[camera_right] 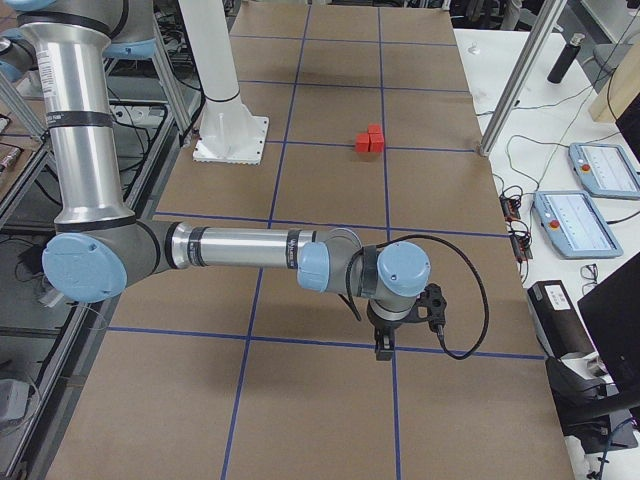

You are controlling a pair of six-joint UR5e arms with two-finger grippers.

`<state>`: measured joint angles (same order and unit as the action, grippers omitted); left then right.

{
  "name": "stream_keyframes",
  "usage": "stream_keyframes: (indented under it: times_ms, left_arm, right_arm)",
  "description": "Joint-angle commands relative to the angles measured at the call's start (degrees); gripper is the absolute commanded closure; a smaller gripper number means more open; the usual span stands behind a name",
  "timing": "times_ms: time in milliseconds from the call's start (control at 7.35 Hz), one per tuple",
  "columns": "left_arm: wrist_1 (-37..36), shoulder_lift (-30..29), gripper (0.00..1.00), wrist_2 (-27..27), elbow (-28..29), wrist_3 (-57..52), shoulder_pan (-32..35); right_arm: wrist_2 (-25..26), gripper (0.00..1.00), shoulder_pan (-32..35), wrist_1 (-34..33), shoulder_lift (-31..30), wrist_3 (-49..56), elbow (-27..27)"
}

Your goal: Form red blocks into L shape at center

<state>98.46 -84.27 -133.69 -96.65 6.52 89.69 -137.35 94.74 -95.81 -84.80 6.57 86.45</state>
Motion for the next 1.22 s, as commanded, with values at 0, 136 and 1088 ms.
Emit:
stream_keyframes:
  times_ms: [0, 136, 1088]
  left_arm:
    - [-0.20, 1.13, 0.00, -0.08, -0.39, -0.02, -0.04]
    - [-0.20, 1.04, 0.00, -0.08, -0.30, 0.07, -0.22]
    - [-0.03, 1.22, 0.00, -0.25, -0.21, -0.10, -0.13]
  right_arm:
    - [0.33, 0.01, -1.48, 0.10, -0.63, -1.38, -0.23]
    - [0.33, 0.01, -4.62, 0.36, -0.54, -5.30, 0.99]
    - [-4.25, 0.01, -4.04, 13.99, -4.14, -9.56, 3.36]
